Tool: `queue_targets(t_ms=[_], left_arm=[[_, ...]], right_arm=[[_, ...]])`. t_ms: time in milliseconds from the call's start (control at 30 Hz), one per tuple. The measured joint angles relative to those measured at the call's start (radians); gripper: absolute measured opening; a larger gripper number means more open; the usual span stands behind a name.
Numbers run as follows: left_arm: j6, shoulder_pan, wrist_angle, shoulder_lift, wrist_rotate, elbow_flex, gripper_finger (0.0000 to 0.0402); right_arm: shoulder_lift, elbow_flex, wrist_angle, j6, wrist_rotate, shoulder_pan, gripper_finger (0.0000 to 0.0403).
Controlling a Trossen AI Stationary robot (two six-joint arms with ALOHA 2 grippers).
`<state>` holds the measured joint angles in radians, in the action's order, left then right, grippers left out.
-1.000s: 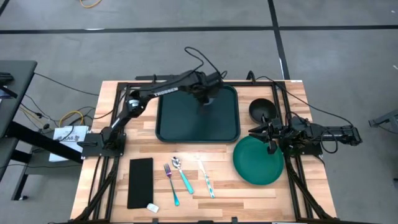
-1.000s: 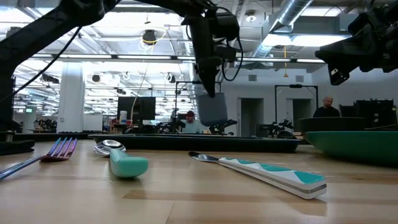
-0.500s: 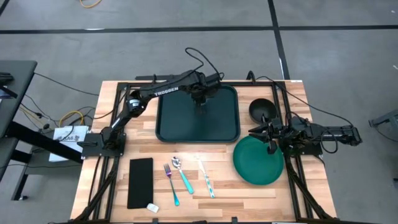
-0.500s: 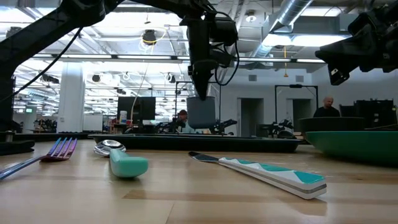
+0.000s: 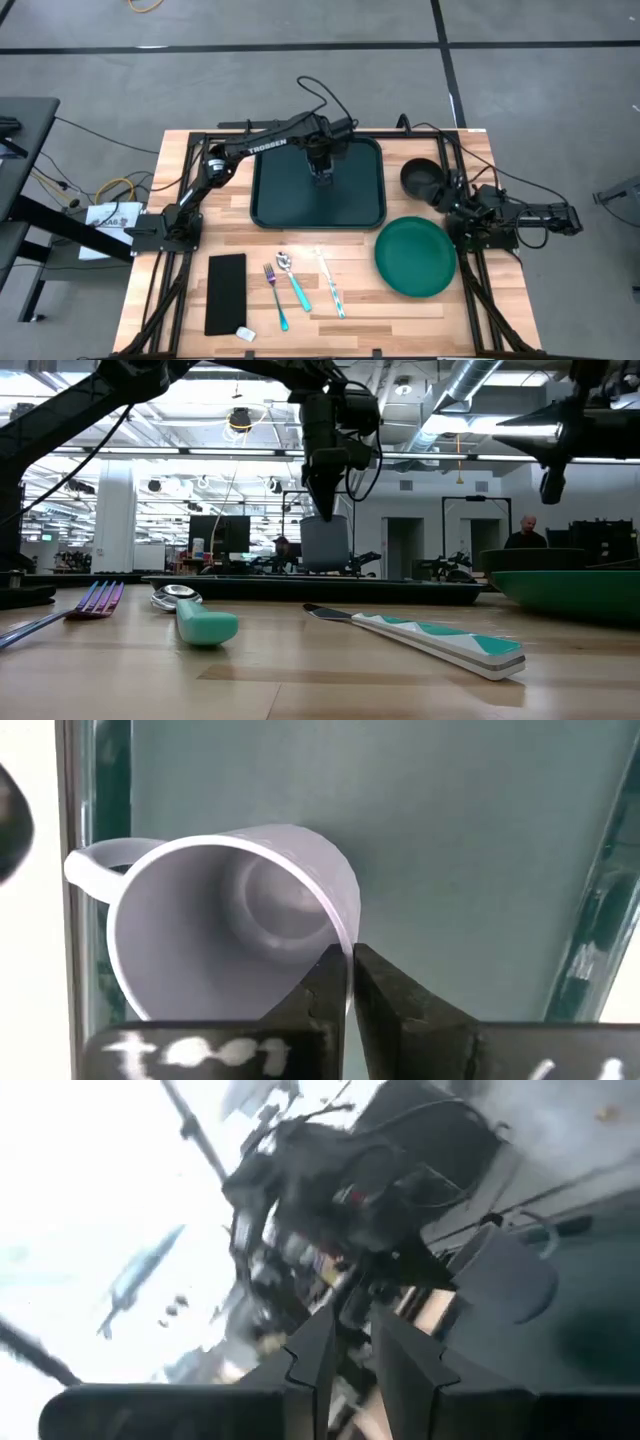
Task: Set up tray
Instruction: Put the gray mug into the black tray
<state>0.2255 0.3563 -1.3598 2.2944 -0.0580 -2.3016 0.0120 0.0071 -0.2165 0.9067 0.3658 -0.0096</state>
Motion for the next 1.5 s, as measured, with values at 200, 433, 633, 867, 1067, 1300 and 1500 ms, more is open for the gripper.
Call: queue_targets(t_ms=[200, 433, 633, 867, 1067, 1300, 1500], left_arm=[[0.037, 0.0, 0.0, 0.0, 0.032, 0.0, 0.0], [0.047, -0.015, -0.047, -0.002, 0.062, -0.055, 0.0], [0.047, -0.054, -0.044, -0.069, 0.086, -0.052, 0.0], [0.055, -0.12, 0.01, -0.164, 0.104, -0.055, 0.0], [0.053, -0.158, 0.031, -0.181, 0.141, -0.055, 0.0], [0.069, -0.174, 0.026, -0.183, 0.096, -0.055, 0.0], [0.073, -0.175, 0.02, -0.183, 0.095, -0.055, 0.0]], right_arm=[[0.018, 0.0, 0.008, -0.039, 0.208, -0.013, 0.0064], [0.205, 0.06, 0.009, -0.413, 0.09, -0.062, 0.0064], [0.464, 0.175, 0.005, -0.694, 0.084, -0.105, 0.0064], [0.751, 0.338, -0.013, -0.896, 0.078, -0.147, 0.0074], [0.956, 0.48, -0.016, -0.882, 0.076, -0.187, 0.011], [1.114, 0.602, -0.017, -0.875, -0.019, -0.202, 0.0149], [1.188, 0.656, -0.009, -0.881, -0.026, -0.205, 0.0144]])
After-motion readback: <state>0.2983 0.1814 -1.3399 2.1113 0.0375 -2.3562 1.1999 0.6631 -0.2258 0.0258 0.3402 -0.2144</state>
